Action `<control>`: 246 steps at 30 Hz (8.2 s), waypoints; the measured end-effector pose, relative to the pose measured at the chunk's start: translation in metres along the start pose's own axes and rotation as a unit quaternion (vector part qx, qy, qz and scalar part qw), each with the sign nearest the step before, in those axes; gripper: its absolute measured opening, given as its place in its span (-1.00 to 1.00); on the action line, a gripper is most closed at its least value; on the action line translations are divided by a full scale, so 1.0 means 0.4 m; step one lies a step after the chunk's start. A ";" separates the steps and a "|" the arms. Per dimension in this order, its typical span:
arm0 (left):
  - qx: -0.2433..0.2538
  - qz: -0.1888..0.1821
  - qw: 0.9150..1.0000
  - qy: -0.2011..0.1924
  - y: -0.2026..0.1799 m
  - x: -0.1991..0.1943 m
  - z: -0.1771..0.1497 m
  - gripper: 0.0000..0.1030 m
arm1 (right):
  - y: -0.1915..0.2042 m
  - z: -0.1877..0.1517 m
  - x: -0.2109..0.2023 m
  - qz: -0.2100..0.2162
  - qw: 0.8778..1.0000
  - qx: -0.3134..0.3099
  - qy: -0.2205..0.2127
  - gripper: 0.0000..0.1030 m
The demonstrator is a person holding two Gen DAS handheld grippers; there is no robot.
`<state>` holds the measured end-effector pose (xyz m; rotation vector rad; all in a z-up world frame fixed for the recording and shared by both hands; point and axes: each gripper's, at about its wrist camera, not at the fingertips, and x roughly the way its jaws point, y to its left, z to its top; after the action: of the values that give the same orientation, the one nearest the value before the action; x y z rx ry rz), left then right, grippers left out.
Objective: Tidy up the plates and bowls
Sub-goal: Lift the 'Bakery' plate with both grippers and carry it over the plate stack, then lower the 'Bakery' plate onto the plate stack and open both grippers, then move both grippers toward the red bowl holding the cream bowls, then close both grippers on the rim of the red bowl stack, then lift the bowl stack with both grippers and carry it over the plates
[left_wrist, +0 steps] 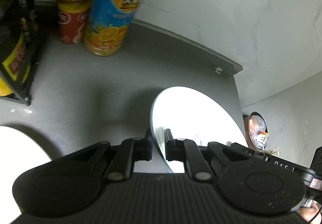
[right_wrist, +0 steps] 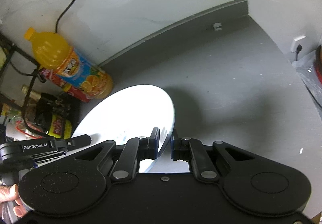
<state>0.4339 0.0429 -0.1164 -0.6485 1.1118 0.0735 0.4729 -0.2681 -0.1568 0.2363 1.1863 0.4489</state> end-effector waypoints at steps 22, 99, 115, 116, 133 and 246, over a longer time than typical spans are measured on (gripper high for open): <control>-0.066 0.025 0.996 -0.056 0.166 -0.187 -0.056 -0.82 | 0.188 -0.074 -0.005 0.048 0.996 -0.072 0.010 -0.78; -0.146 0.145 0.978 -0.045 0.581 -0.260 -0.272 -0.85 | 0.515 -0.378 0.270 -0.016 0.966 -0.226 0.122 -0.44; -0.097 0.177 0.978 -0.052 0.471 -0.319 -0.255 -0.14 | 0.524 -0.371 0.116 0.013 0.975 -0.212 0.069 0.54; -0.092 0.177 0.978 -0.055 0.459 -0.326 -0.256 -0.06 | 0.520 -0.372 0.099 0.015 0.975 -0.211 0.063 0.57; -0.014 0.157 0.985 -0.076 0.219 -0.389 -0.351 0.56 | 0.385 -0.428 -0.144 -0.005 0.985 -0.172 -0.014 0.98; -0.097 0.085 0.991 -0.040 0.281 -0.344 -0.261 -0.52 | 0.354 -0.326 0.025 0.064 0.984 -0.154 0.068 -0.37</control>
<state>0.2449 0.1159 -0.0791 -0.7159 1.0887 0.3539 0.3247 -0.1451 -0.1552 0.0145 1.2207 0.7630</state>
